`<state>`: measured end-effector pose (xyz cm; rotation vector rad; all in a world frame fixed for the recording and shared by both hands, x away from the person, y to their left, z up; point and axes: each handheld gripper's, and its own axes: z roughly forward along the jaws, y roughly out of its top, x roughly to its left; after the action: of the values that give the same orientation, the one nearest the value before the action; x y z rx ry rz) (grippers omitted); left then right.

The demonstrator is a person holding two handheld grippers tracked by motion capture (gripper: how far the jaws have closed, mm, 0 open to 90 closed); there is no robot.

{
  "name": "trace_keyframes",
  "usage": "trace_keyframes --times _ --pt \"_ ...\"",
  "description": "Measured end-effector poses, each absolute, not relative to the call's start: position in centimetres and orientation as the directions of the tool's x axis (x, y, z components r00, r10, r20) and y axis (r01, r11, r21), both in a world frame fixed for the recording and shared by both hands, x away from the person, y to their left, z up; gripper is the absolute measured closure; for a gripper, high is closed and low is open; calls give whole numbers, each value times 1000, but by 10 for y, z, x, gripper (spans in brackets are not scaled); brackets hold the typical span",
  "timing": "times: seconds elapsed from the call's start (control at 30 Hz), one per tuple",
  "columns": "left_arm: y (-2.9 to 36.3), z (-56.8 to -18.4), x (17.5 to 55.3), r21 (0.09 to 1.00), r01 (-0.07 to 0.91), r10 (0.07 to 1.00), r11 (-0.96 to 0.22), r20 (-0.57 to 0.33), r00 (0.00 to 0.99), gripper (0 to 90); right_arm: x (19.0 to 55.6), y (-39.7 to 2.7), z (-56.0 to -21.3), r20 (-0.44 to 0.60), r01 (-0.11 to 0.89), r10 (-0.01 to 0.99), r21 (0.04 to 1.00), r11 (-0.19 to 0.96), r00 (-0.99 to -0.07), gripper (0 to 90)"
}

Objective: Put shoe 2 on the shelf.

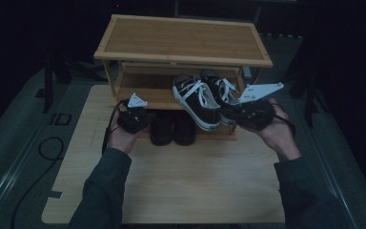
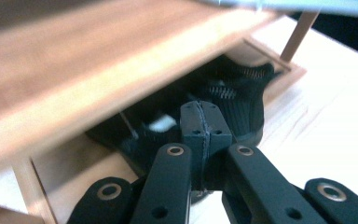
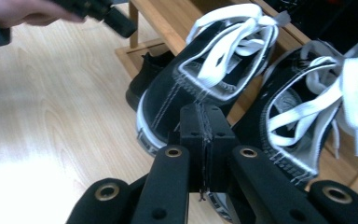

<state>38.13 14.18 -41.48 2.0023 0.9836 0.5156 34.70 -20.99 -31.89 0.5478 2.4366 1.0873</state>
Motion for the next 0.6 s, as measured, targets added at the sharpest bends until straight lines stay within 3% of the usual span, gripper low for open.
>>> trace_keyframes --times 0.6 --pt "125 -390 415 808 443 799 -389 57 598 900 336 -210 -361 -141 199 471 775 600 -871 895"
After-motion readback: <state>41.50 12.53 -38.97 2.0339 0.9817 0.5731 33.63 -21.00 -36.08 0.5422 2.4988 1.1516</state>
